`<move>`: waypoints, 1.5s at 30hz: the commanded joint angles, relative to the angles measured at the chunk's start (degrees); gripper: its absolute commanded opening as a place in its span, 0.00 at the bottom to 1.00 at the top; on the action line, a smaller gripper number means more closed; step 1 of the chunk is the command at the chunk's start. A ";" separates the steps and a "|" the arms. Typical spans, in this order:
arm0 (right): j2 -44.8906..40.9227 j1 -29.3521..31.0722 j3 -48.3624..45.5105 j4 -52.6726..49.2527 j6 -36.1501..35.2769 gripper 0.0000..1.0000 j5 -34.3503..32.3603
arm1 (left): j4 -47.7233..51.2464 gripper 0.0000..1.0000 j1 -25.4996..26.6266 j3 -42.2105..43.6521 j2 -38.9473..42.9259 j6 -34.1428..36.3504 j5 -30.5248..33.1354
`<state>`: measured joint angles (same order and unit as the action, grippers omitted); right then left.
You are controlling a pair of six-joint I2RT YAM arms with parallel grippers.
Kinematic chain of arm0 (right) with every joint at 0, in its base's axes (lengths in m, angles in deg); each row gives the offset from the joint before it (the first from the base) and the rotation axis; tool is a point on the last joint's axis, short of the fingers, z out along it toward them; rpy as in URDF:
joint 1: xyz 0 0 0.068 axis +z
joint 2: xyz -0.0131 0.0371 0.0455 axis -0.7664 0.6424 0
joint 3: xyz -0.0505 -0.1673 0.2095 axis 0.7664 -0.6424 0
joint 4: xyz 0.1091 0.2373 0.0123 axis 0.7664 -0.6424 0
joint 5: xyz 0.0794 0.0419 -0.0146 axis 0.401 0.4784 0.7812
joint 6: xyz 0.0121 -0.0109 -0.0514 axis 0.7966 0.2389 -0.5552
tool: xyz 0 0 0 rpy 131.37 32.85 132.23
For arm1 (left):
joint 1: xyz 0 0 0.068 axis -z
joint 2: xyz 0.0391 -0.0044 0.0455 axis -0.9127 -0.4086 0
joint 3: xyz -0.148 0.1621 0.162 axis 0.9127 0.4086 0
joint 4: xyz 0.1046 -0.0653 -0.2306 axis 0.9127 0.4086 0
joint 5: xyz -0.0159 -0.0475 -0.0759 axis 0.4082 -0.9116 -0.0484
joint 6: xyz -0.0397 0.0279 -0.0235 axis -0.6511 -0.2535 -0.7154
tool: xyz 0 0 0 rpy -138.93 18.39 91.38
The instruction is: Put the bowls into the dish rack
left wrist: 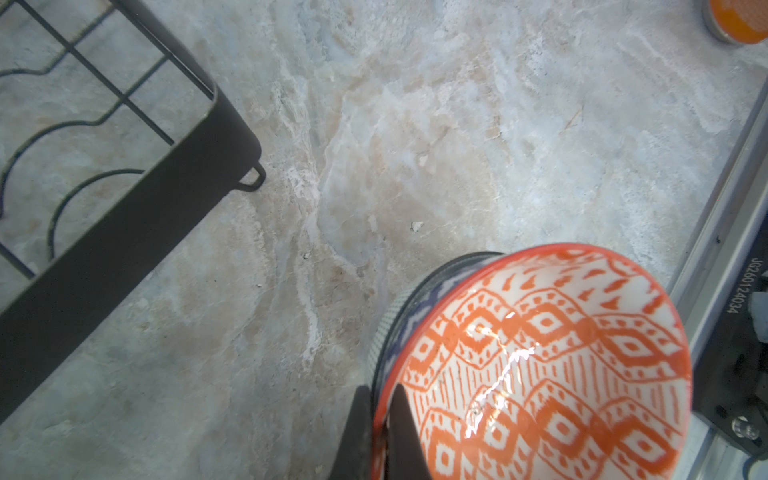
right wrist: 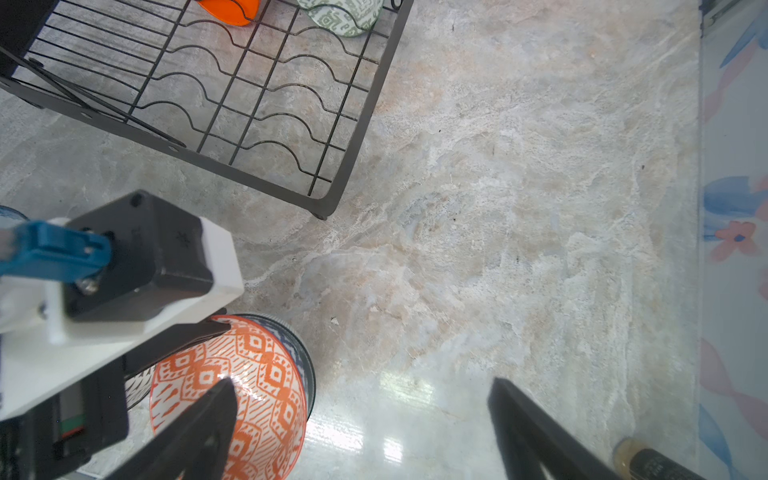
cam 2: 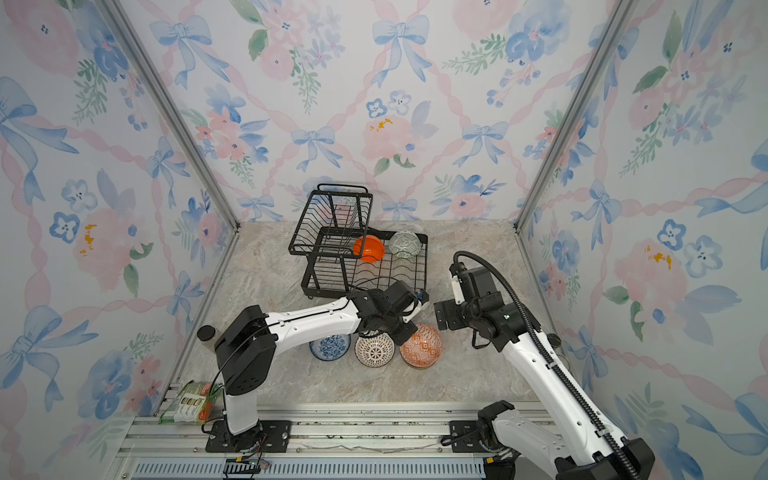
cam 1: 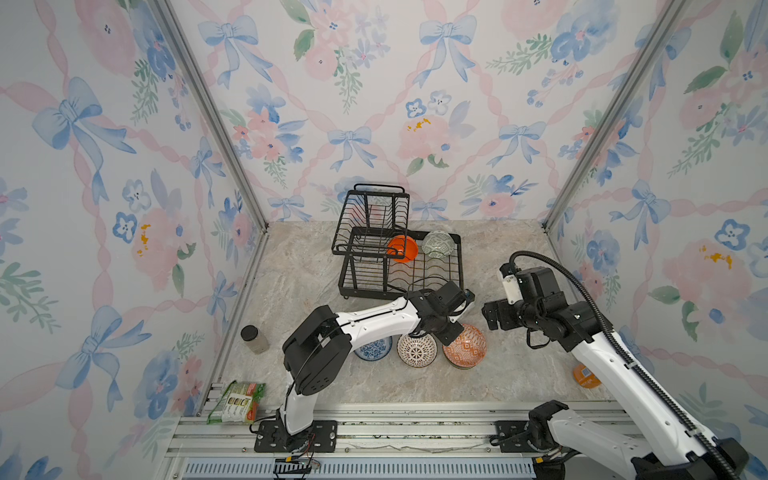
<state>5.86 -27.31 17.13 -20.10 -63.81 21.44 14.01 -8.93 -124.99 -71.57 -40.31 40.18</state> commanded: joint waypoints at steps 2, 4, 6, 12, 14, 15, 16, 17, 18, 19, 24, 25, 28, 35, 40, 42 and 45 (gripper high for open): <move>-0.69 0.68 -0.52 0.31 -0.27 0.97 0.55 | -1.36 0.00 -0.52 -1.00 1.07 -0.52 -2.36; -0.80 0.67 -0.64 0.31 -0.27 0.97 0.58 | -1.29 0.00 -0.45 -0.90 1.06 -0.52 -2.18; -0.89 0.74 -0.61 0.40 -0.31 0.97 0.57 | -1.22 0.01 -0.61 -0.87 0.97 -0.48 -2.16; -0.82 0.73 -0.67 0.40 -0.38 0.97 0.49 | -1.22 0.04 -0.68 -0.80 1.23 -0.43 -2.25; -0.83 0.73 -0.67 0.51 -0.36 0.97 0.49 | -1.21 0.06 -0.77 -0.67 1.24 -0.35 -2.07; -0.76 0.69 -0.66 0.48 -0.43 0.97 0.48 | -1.21 0.06 -0.85 -0.60 1.13 -0.35 -2.04; -0.75 0.71 -0.67 0.48 -0.41 0.97 0.49 | -1.24 0.06 -0.93 -0.44 0.98 -0.36 -2.16; -0.67 0.70 -0.67 0.51 -0.37 0.97 0.49 | -1.21 0.06 -0.97 -0.41 0.86 -0.39 -2.25; -0.64 0.67 -0.65 0.49 -0.36 0.97 0.49 | -1.22 0.06 -1.07 -0.31 0.71 -0.43 -2.25; -0.66 0.70 -0.67 0.49 -0.36 0.97 0.49 | -1.26 0.04 -1.20 -0.15 0.61 -0.43 -2.39; -0.63 0.70 -0.66 0.48 -0.41 0.97 0.51 | -1.38 0.00 -1.53 -0.11 -0.59 -0.52 -3.15; -0.62 0.69 -0.67 0.48 -0.37 0.97 0.51 | -1.45 0.00 -1.66 -0.21 -0.75 -0.52 -3.58; -0.61 0.73 -0.67 0.48 -0.38 0.97 0.50 | -1.80 0.00 -1.84 -0.45 -1.47 -0.52 -4.11; -0.35 0.66 -0.58 0.57 -0.53 0.97 0.49 | -2.56 0.00 -1.97 -1.13 -3.28 -0.35 -5.83; -0.10 0.71 -0.50 0.49 -0.68 0.97 0.32 | -2.74 0.02 -2.16 -1.63 -4.06 -0.35 -6.49; -0.11 0.68 -0.47 0.49 -0.63 0.97 0.31 | -2.69 0.04 -2.19 -1.76 -4.13 -0.22 -6.55; -0.05 0.68 -0.50 0.48 -0.63 0.97 0.27 | -2.66 0.08 -2.28 -1.79 -4.19 -0.17 -6.49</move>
<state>5.86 -27.31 17.13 -20.10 -63.83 21.42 12.02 -10.86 -125.04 -74.50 -40.29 35.39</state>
